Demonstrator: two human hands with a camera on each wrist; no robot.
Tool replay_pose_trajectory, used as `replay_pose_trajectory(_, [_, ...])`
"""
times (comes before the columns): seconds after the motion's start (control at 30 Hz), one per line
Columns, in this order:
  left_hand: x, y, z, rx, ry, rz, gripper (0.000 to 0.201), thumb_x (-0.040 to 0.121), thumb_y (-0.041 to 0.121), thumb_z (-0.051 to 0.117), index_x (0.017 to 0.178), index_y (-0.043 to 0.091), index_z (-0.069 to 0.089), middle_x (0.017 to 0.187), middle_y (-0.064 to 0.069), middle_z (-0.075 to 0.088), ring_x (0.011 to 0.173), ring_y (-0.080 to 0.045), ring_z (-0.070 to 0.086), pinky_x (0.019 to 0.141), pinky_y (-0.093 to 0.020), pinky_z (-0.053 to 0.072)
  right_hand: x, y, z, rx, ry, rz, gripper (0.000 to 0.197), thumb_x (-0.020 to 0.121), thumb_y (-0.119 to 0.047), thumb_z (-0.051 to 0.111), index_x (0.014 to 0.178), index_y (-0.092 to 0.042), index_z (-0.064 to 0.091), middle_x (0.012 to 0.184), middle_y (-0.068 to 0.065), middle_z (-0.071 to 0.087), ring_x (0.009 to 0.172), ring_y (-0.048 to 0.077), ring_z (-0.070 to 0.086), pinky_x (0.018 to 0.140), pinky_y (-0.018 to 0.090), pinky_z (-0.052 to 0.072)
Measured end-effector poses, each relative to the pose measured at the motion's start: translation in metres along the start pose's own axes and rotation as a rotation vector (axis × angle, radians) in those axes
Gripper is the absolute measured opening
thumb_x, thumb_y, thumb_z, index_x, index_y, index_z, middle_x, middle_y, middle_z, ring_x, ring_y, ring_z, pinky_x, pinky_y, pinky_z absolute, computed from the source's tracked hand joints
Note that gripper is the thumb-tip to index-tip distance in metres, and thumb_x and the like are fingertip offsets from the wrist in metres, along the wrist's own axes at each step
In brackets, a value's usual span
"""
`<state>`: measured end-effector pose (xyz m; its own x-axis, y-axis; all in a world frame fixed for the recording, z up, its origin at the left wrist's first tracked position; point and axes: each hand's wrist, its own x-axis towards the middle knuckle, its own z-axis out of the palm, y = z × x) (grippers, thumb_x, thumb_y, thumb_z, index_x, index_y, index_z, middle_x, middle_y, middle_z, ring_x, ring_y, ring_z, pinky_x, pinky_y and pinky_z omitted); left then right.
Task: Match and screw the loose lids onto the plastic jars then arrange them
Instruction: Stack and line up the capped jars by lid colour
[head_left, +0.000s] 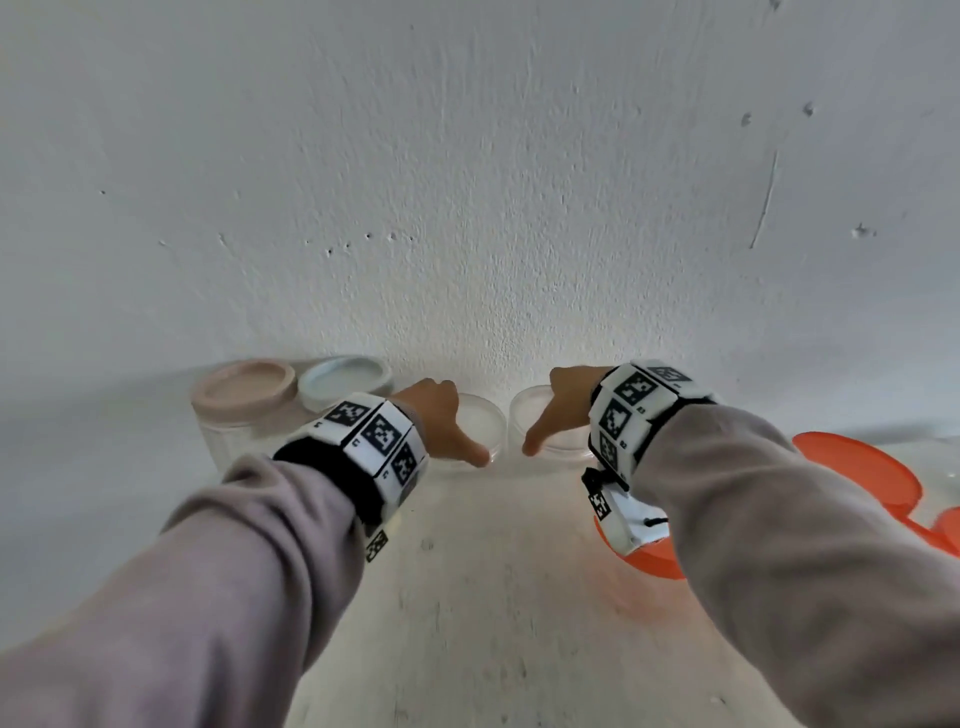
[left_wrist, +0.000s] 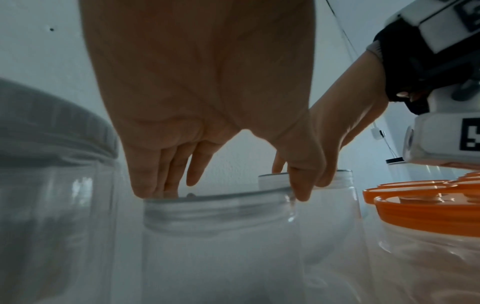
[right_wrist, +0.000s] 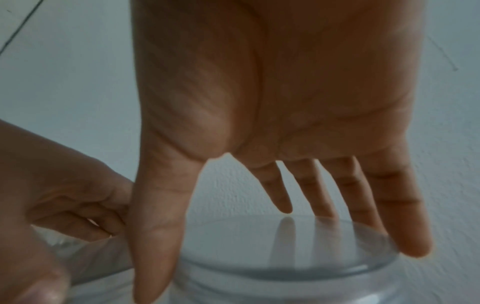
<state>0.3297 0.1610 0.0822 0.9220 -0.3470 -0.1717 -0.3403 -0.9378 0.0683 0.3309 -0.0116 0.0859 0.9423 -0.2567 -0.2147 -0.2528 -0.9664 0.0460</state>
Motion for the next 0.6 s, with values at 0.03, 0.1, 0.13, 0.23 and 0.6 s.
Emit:
replay_pose_trajectory(0.03, [0.004, 0.001, 0.001, -0.011, 0.002, -0.012, 0.084, 0.071, 0.061, 0.069, 0.132, 0.012, 0.04, 0.124, -0.003, 0.051, 0.108, -0.02, 0.051, 0.077, -0.029, 0.038, 0.01, 0.001, 0.004, -0.006, -0.011, 0.018, 0.077, 0.019, -0.081, 0.062, 0.08, -0.035, 0.047, 0.082, -0.011, 0.054, 0.085, 0.019, 0.057, 0.074, 0.039, 0.048])
replay_pose_trajectory(0.1, [0.012, 0.004, 0.004, -0.027, 0.008, -0.029, 0.081, 0.073, 0.06, 0.069, 0.13, 0.01, 0.042, 0.123, -0.004, 0.053, 0.109, -0.021, 0.052, 0.076, -0.029, 0.038, 0.028, 0.0, 0.014, -0.033, -0.066, 0.003, 0.052, 0.03, -0.079, 0.073, 0.073, -0.058, 0.052, 0.074, -0.021, 0.041, 0.081, 0.018, 0.051, 0.07, 0.037, 0.046])
replay_pose_trajectory(0.13, [0.015, 0.005, 0.004, -0.034, 0.01, -0.036, 0.08, 0.073, 0.059, 0.068, 0.13, 0.009, 0.043, 0.122, -0.005, 0.053, 0.108, -0.021, 0.053, 0.075, -0.029, 0.037, 0.037, -0.001, 0.019, -0.035, -0.062, 0.006, 0.049, 0.031, -0.079, 0.075, 0.068, -0.068, 0.046, 0.072, -0.023, 0.037, 0.08, 0.018, 0.048, 0.07, 0.038, 0.046])
replay_pose_trajectory(0.23, [0.021, 0.004, 0.003, -0.056, 0.017, -0.061, 0.079, 0.073, 0.059, 0.068, 0.129, 0.011, 0.044, 0.123, -0.005, 0.053, 0.11, -0.021, 0.052, 0.076, -0.029, 0.037, 0.055, -0.006, 0.026, -0.011, -0.034, 0.003, 0.057, 0.02, -0.082, 0.072, 0.064, -0.055, 0.049, 0.072, -0.02, 0.041, 0.077, 0.018, 0.05, 0.069, 0.04, 0.047])
replay_pose_trajectory(0.6, [0.028, 0.0, 0.001, -0.138, 0.012, -0.093, 0.061, 0.074, 0.048, 0.073, 0.119, 0.012, 0.055, 0.098, 0.0, 0.052, 0.088, -0.017, 0.049, 0.072, -0.027, 0.039, 0.038, -0.017, 0.017, 0.193, 0.062, -0.033, 0.066, 0.043, -0.074, 0.072, 0.072, -0.024, 0.04, 0.071, -0.001, 0.048, 0.063, 0.018, 0.051, 0.059, 0.034, 0.043])
